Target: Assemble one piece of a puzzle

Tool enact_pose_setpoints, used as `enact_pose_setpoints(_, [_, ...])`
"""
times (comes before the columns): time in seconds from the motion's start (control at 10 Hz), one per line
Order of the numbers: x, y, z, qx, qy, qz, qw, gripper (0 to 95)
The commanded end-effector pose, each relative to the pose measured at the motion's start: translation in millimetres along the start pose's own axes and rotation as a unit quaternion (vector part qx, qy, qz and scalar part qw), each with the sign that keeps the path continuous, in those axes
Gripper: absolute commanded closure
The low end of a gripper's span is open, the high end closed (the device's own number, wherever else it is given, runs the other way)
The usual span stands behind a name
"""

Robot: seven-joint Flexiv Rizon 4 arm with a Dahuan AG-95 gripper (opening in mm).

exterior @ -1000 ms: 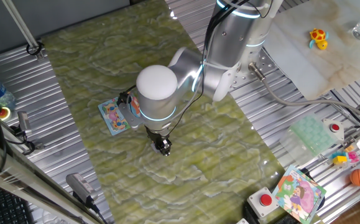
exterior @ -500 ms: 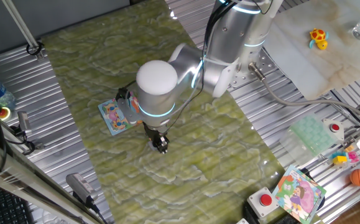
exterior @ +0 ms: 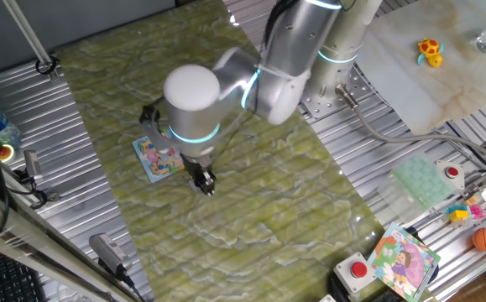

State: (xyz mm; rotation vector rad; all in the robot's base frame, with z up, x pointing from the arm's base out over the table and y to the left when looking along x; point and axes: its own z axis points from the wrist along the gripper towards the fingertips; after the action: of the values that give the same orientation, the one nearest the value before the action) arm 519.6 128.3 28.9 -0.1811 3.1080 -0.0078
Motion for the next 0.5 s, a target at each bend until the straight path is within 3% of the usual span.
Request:
enact_pose_setpoints(0.1, [-0.9, -14.2, -6.1, -0.002, 0.000, -0.004, 1.0000, 57.0])
enact_pose_setpoints(0.4, [-1.1, -29.0, -10.3, -0.003, 0.001, -0.009, 1.0000, 57.0])
enact_pose_setpoints(0.5, [-1.0, -41.0, -10.8, -0.003, -0.001, -0.008, 1.0000, 57.0])
